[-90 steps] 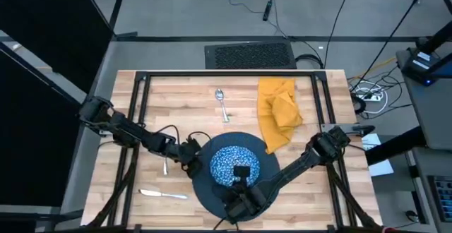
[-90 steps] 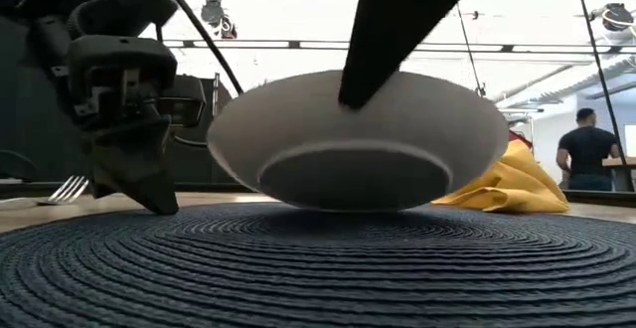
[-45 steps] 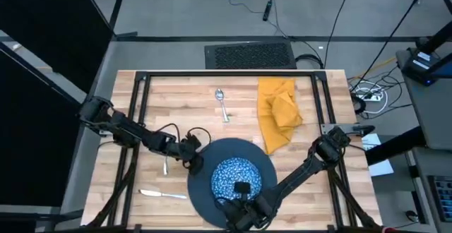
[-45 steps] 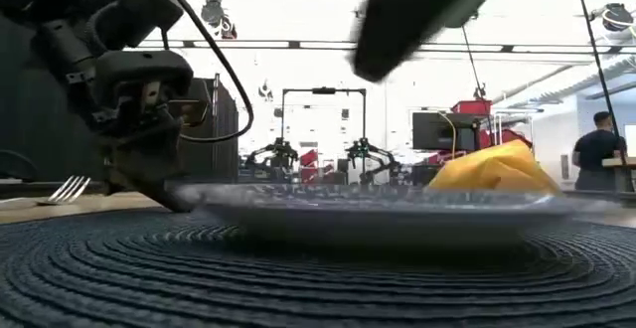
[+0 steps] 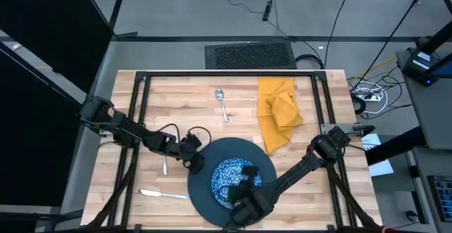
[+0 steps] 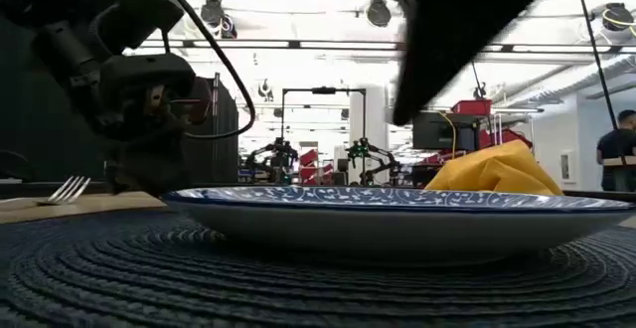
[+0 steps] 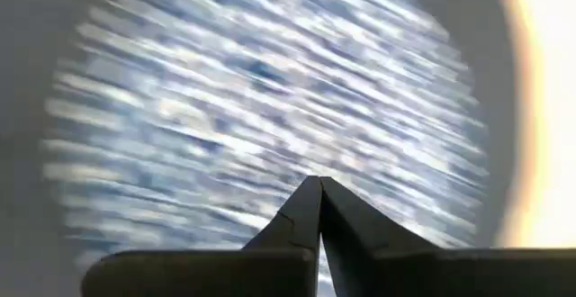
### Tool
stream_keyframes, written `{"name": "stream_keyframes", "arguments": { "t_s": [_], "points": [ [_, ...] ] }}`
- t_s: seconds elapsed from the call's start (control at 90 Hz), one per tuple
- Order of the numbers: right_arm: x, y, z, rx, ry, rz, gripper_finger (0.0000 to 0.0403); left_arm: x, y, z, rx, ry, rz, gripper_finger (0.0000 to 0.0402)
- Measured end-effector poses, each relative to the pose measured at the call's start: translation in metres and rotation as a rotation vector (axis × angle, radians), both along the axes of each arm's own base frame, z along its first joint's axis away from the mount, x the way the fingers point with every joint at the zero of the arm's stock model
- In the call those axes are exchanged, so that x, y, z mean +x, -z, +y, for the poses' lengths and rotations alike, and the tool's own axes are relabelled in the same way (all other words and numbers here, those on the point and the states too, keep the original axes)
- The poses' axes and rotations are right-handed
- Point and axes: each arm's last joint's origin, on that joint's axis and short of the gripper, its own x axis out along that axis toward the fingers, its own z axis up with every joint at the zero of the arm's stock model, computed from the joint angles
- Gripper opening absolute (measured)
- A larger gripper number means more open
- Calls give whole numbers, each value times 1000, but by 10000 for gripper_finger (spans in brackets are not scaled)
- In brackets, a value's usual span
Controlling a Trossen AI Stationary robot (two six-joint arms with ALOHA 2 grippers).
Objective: Set table place
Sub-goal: Put the blue plate on the blue table mat
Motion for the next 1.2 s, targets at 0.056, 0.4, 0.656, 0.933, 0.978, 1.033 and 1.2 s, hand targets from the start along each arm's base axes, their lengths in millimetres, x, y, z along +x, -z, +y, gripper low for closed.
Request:
{"name": "stream_keyframes", "arguments": {
  "t_s": [0.056, 0.4, 0.656, 0.933, 0.978, 1.033, 1.2],
  "points": [
    [-8, -7, -9, -75, 55, 30, 1, 0, -8, 0, 19, 10, -23, 0],
    [-76, -57, -45, -94, 180, -15, 0, -22, -87, 7, -21, -31, -269, 0],
    [-161, -23, -80, 555, 251, -403, 19, -23, -94, 3, -156, 45, -291, 1],
    [-194, 20, -122, 1060, 295, -870, 103, -19, -102, 5, -162, -16, -394, 57],
    [-197, 27, -127, 1071, 349, -863, 116, -18, -101, 5, -195, -54, -386, 72],
    [-199, 35, -131, 1066, 393, -843, 131, -17, -99, 5, -242, -98, -369, 90],
    [-194, 42, -137, 1013, 423, -836, 160, -7, -87, 1, -314, -144, -341, 125]
  ]
}}
